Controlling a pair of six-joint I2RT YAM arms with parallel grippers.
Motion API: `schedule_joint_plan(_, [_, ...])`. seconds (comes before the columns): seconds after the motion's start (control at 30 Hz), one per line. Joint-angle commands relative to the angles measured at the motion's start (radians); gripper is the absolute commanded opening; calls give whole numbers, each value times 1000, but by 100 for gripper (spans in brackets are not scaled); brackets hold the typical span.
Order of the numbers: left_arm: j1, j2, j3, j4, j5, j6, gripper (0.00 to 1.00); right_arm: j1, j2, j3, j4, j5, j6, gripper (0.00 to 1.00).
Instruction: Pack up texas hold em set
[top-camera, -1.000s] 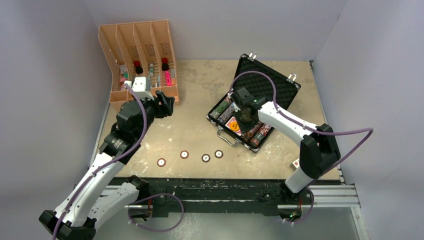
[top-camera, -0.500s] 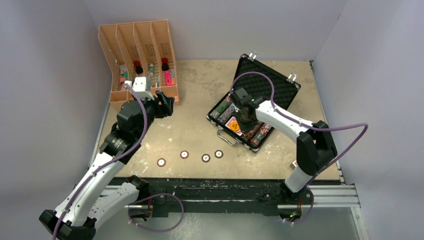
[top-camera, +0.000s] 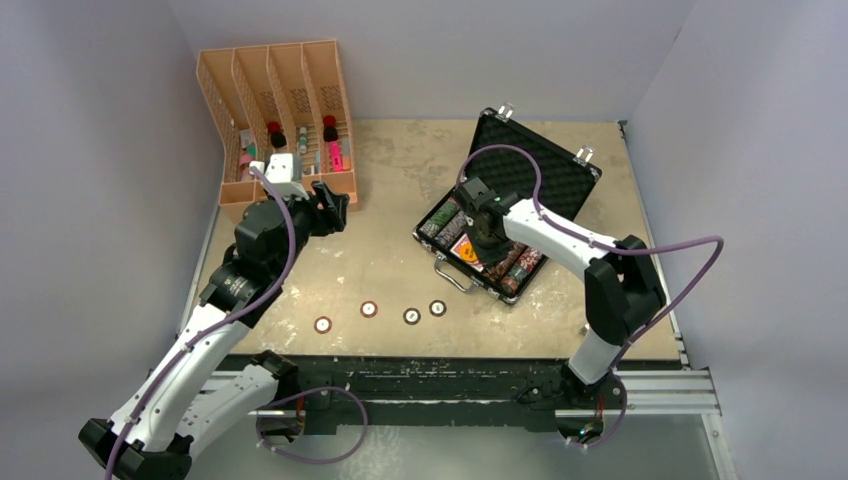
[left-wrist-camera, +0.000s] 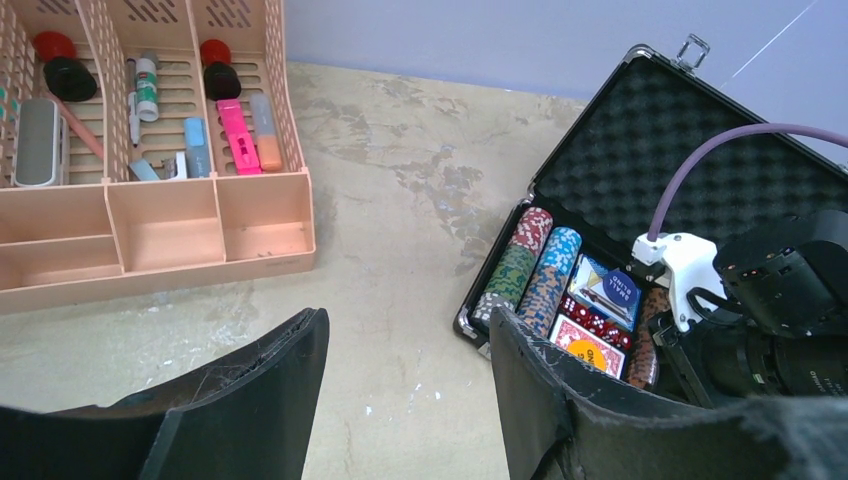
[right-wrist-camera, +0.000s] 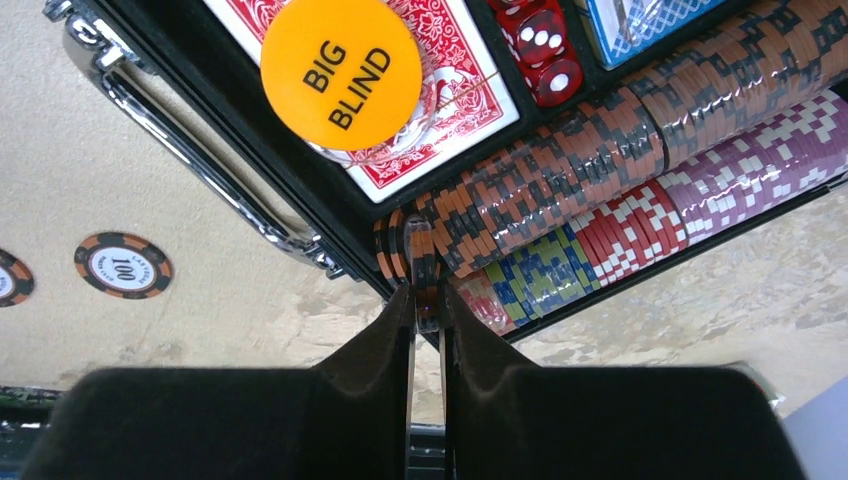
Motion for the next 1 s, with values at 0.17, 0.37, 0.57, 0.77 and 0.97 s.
schedule_joint_plan(0.17, [1,1,10,21,-22,17,60,19,-2,76,-80,58,44,24])
schedule_joint_plan(0.37, [1,4,10,22,-19,15,60,20,-5,94,-95,58,84,26])
schedule_joint_plan(0.57, [1,-6,9,23,-31,-3,60,20,-63,98,78,51,128,24])
schedule_joint_plan(0.77, [1,-16,21,0,-118,-33,60,102,-118,31,283,-40,171,43])
schedule_joint_plan(0.97, [1,-18,17,-38,-187,-89,61,216,-74,-11,321,-13,282,58])
